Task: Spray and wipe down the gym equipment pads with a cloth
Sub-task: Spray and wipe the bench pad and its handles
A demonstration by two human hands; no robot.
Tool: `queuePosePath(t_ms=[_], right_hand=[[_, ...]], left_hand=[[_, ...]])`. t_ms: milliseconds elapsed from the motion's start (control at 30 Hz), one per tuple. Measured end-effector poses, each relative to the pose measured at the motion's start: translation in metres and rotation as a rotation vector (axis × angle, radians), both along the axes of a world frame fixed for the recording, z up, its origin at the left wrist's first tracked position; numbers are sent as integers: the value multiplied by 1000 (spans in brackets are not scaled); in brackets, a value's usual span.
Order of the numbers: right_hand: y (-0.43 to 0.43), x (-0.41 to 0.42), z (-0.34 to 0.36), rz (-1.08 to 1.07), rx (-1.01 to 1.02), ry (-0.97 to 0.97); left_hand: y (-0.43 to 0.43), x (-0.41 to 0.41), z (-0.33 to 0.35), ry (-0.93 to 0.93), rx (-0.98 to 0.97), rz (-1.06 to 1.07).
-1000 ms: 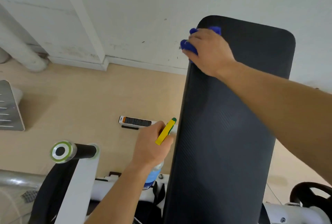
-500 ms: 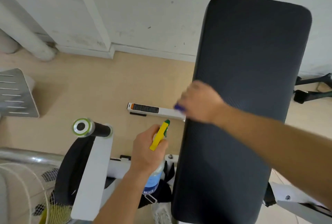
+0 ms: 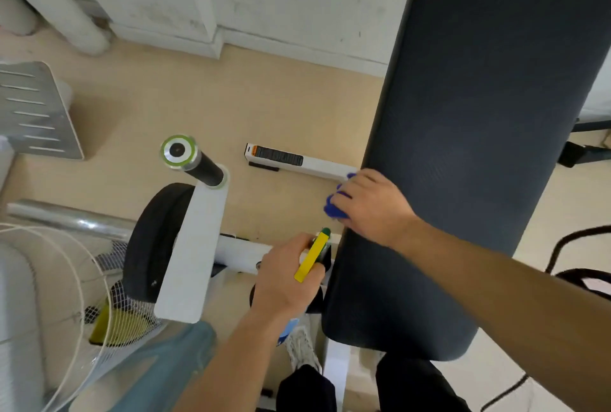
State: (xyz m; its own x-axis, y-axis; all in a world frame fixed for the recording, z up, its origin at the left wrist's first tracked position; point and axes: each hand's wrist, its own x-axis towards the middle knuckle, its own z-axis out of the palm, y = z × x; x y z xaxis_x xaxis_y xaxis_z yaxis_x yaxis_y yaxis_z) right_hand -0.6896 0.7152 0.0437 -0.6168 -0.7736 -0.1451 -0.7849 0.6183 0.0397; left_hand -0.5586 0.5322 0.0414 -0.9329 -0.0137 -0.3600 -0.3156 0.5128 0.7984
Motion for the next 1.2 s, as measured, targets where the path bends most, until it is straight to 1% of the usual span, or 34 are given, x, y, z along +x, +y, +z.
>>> queuePosePath(t_ms=[67,133,200,267,333,467,533,567,600,667,700,733,767,833,867,933,967,1000,1033,1100,1167,1200], right_hand=[[7,-26,12,-149,-209,185],[11,-50,29,-283,-327,322],[9,-69,48,-382,-410,393],[8,-83,62,-442,-456,419],[7,-91,69,-451,-479,411],[-3,-89,65,-397,-473,346],[-14,-75,55,-317,-415,287],[-18,-63,47,-270,-344,244],[-22,-48,37,-216,-230,201],[-27,-7,14,-93,81,75],[-28,18,2,-44,200,-6],[-27,45,-9,-6,275,-75],[-24,69,-20,20,303,-133],[-21,115,-38,73,277,-228],[-19,128,-44,134,273,-253],[-17,137,-47,291,298,-261],[-16,128,-45,332,298,-248],[-17,112,-40,317,288,-224],[-19,93,-31,245,266,-191],[-24,61,-15,29,274,-113],[-34,59,-7,-132,308,-98],[-41,70,-9,-164,333,-118]], left_hand=[[4,8,1,-30,14,-29],[8,13,-1,-36,19,-33],[10,16,-6,-54,44,-10],[12,16,-9,-64,72,13],[12,13,-10,-52,64,13],[11,11,-12,-63,-49,-92],[6,21,-16,-100,-90,-150],[2,29,-18,-115,-102,-172],[-3,39,-20,-123,-103,-191],[-14,58,-26,-119,-93,-205],[-21,68,-28,-117,-92,-196],[-28,78,-30,-110,-92,-177],[-33,86,-32,-96,-93,-157],[-46,99,-31,-94,-95,-116],[-49,103,-32,-94,-96,-91],[-53,109,-31,-88,-101,-70],[-55,110,-30,-81,-101,-73],[-55,110,-30,-76,-97,-80],[-55,110,-30,-67,-91,-89],[-54,111,-30,-59,-71,-102],[-50,112,-30,-53,-49,-99],[-48,113,-30,-60,-37,-90]])
